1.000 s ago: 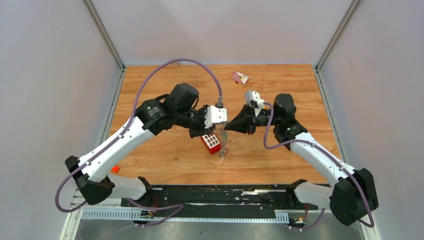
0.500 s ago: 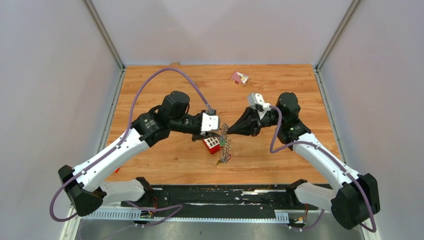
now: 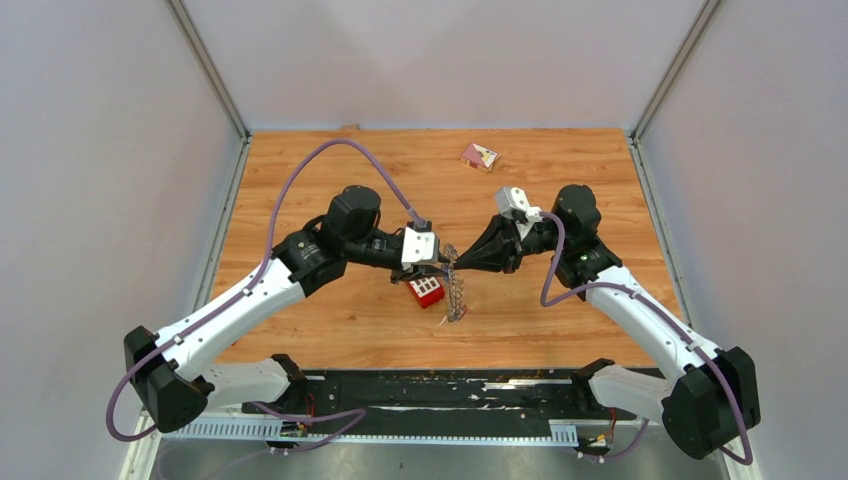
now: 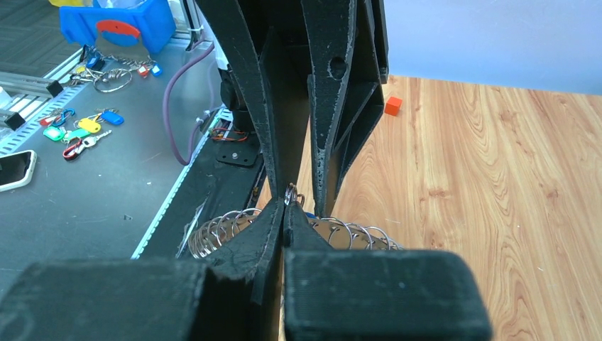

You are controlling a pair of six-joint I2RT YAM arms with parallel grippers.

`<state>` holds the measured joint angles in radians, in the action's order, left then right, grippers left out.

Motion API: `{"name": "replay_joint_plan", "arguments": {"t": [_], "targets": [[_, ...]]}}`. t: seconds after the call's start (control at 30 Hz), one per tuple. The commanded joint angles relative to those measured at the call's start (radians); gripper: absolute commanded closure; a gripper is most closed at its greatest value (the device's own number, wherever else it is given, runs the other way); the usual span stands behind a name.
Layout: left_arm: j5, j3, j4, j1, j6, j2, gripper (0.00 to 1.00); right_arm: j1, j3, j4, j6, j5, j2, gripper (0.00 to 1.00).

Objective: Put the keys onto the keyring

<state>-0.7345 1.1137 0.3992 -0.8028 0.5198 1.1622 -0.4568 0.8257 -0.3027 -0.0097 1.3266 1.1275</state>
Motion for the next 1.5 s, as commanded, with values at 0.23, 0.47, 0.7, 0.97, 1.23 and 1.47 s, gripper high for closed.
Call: {"name": "replay_joint_plan", "arguments": {"t": [0.23,0.47,0.7,0.97,1.23,1.47], "targets": [[-0.065,-0.003,-0.084,0.009,-0.048,0.006,0.68,0.003,0.035,-0.029,-0.018,0.026,-0.016,1.0],[-0.079,-0.014,-0.099,0.009,-0.059,0.022,0.75,0.003,0.033,-0.029,-0.02,0.023,-0.014,1.0],[-0.079,-0.003,-0.103,0.011,-0.075,0.031,0.81,0.003,0.03,-0.02,-0.029,0.022,-0.009,1.0],[-0.077,0.005,-0.101,0.012,-0.086,0.033,0.87,0.003,0.033,0.005,-0.053,0.018,-0.004,1.0],[-0.079,0.02,-0.044,0.013,-0.086,0.026,1.0,0.003,0.053,0.117,-0.146,-0.027,-0.002,1.0],[0.079,0.136,0.155,0.013,-0.074,0.05,1.0,0.004,0.068,0.212,-0.235,-0.06,0.003,0.92]]}}
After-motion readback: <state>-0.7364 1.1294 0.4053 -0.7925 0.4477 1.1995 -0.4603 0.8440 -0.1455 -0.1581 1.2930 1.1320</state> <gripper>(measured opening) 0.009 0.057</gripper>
